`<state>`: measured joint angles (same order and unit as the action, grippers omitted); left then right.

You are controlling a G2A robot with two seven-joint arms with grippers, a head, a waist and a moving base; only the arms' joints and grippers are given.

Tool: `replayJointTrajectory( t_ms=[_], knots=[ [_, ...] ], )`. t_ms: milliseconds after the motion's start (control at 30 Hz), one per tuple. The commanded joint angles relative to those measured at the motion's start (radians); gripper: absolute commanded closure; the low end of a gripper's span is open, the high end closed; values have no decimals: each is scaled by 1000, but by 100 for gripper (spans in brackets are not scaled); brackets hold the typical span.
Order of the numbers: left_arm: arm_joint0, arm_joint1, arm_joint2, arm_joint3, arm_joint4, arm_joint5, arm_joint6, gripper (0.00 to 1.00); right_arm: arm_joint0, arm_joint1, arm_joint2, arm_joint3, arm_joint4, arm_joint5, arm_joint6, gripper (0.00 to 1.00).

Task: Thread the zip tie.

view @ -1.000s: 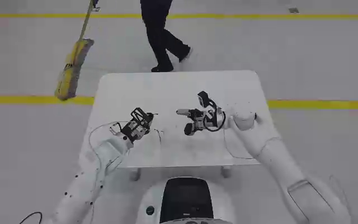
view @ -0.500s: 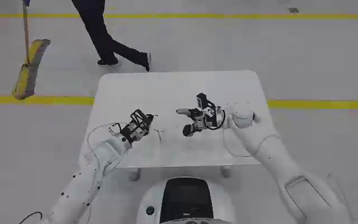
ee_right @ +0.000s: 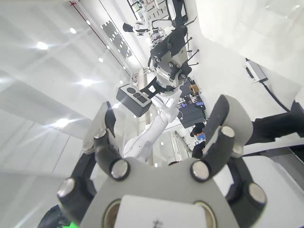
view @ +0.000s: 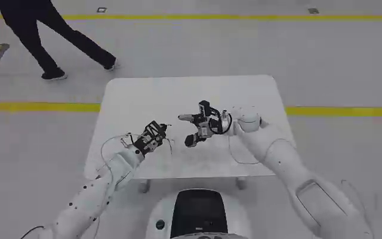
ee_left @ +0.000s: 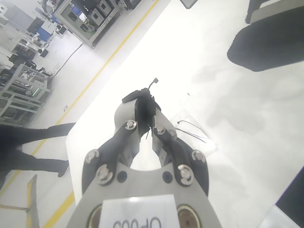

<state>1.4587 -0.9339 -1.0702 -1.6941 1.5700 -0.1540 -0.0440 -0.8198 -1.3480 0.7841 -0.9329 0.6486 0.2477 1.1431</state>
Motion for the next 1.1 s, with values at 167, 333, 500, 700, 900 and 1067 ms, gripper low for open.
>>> replayJointTrajectory(
  t_ms=[167,333,500,700,900,1067],
  knots=[
    [-4,-4,6,5,0,-1,23,100,-18,-2,-1,-10,-4,15,-60,0],
    [-3,3,7,8,0,-19,74,100,-15,-9,-8,-6,-4,40,-93,0],
    [-3,8,5,8,0,-25,79,100,-15,-9,-8,-6,-4,40,-93,0],
    [-8,5,7,15,-12,-38,87,100,-31,-4,-10,-65,-108,14,-251,0],
    [-9,4,1,18,-6,-49,87,100,-70,5,-4,-169,-214,62,-427,0],
    [-7,2,-1,15,-8,-51,87,100,-89,7,13,-192,-201,44,-449,0]
  ],
)
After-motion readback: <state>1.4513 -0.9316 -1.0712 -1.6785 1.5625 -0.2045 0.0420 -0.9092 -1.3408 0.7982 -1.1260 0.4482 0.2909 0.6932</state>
